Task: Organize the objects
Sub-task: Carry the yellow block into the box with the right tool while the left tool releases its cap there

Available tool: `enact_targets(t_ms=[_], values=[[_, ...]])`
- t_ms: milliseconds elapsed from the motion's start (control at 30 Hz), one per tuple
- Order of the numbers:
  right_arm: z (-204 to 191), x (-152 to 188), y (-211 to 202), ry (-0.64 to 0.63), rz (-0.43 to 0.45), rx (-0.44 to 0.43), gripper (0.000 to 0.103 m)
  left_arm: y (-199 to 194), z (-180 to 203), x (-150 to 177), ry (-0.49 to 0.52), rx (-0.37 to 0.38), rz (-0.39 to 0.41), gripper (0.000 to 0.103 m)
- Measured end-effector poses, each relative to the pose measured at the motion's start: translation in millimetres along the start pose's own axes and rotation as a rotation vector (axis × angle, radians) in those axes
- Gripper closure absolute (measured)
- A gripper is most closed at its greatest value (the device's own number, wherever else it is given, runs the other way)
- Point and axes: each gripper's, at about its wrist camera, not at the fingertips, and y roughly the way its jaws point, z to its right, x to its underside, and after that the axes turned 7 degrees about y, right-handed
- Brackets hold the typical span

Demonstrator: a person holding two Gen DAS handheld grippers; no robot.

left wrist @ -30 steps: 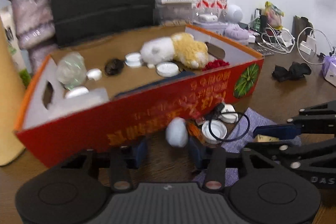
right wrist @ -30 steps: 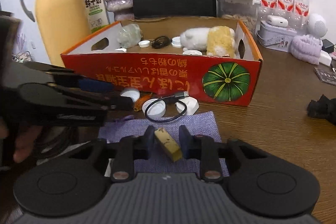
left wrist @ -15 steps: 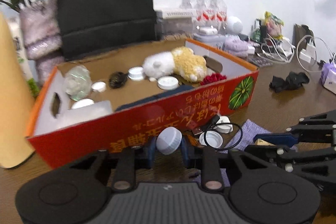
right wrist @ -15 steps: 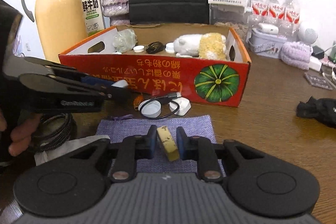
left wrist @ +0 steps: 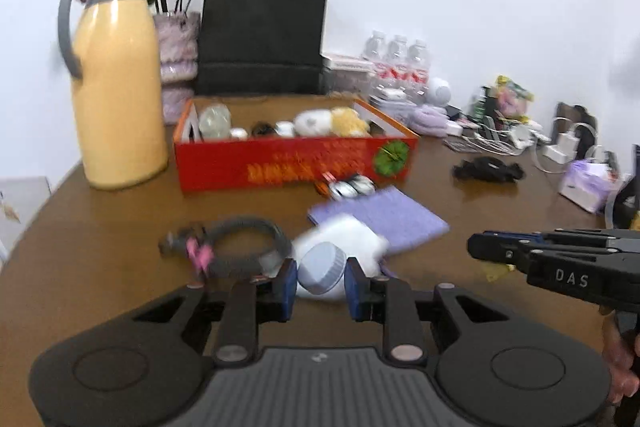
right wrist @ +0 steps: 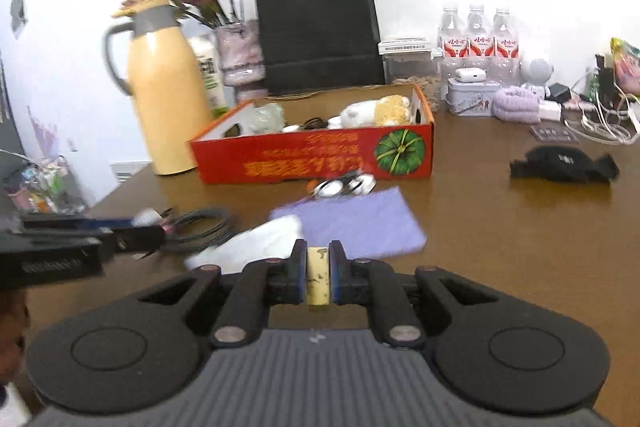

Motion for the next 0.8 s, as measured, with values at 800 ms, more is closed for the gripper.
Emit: enact_targets(t_ms=[800], values=[[-8, -138, 103, -0.110, -0.010, -0.136, 0.091, 154, -88, -156, 0.099, -0.012, -0.021, 0.079]])
